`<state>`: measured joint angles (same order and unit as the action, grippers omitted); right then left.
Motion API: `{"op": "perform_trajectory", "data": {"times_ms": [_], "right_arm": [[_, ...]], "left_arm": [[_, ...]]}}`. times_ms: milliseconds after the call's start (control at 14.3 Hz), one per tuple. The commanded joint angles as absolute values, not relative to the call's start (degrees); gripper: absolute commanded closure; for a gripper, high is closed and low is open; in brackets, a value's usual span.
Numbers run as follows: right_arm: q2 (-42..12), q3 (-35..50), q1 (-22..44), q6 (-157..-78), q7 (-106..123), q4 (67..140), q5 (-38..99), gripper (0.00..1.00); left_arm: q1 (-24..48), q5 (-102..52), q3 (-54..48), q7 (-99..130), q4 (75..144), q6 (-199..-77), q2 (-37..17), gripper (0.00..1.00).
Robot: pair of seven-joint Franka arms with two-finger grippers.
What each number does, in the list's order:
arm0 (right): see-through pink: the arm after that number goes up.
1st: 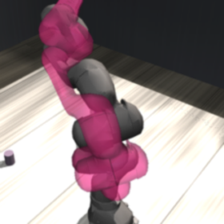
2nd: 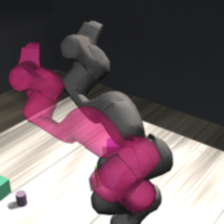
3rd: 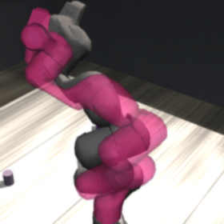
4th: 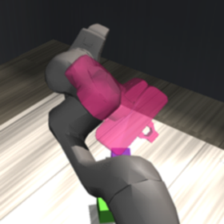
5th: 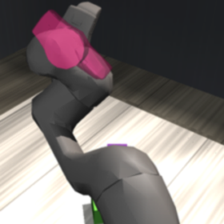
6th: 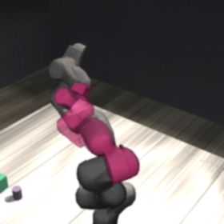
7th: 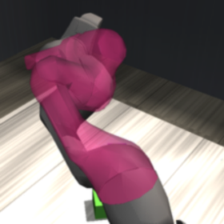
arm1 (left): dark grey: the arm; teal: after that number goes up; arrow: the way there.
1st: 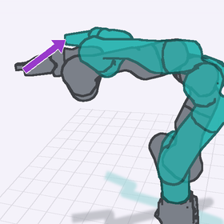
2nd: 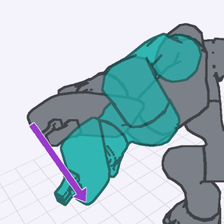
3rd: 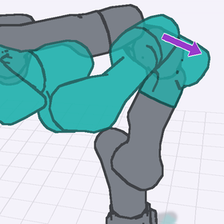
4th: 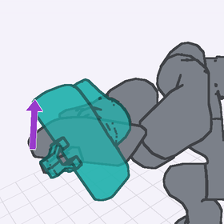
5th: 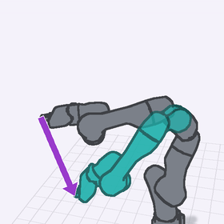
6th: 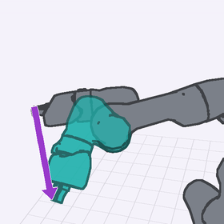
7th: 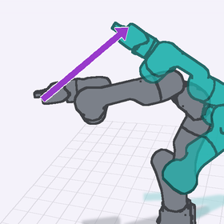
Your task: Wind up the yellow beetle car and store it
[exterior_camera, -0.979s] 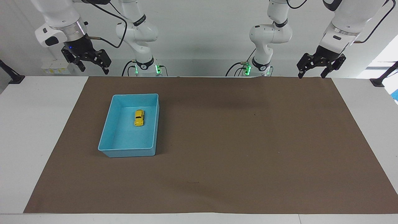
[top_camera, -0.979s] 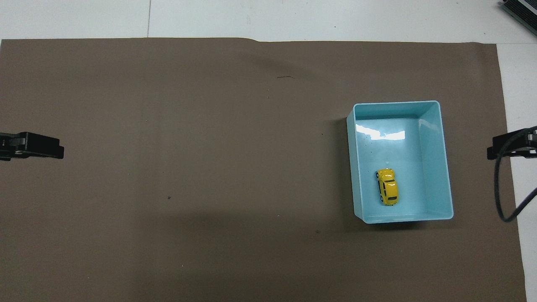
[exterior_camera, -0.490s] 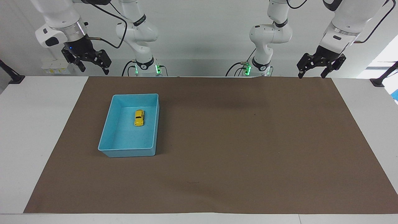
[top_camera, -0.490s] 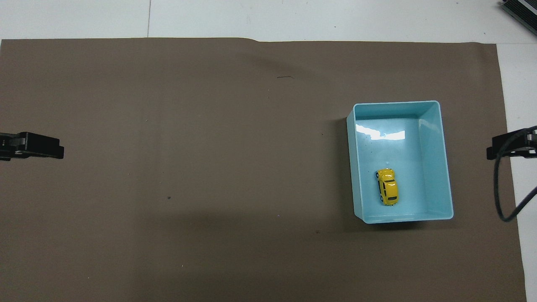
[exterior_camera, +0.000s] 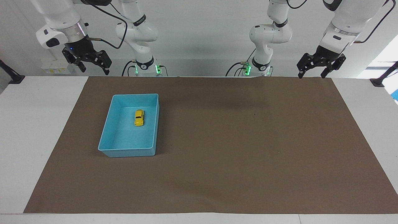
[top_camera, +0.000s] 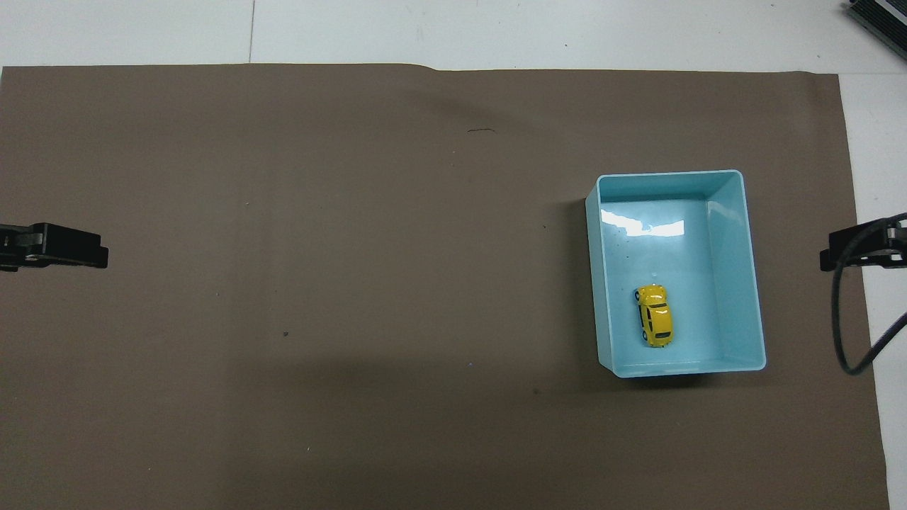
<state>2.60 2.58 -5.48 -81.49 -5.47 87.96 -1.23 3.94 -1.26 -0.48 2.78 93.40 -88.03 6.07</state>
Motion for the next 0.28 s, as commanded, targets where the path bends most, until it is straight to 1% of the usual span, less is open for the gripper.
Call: {"op": "perform_trajectory", "data": {"times_ms": [0, 210], "right_arm": [[4.30, 2.81, -5.62, -82.62, -6.33, 90.26, -1.05, 0.00], [4.48, 2.81, -5.45, -82.53, -6.33, 90.61, -1.05, 0.00]], "left_arm": [[3.34, -1.93, -0.62, 2.29, 93.52, -87.28, 6.68, 0.00], [3.34, -1.93, -0.62, 2.20, 93.52, -87.28, 6.68, 0.00]]}}
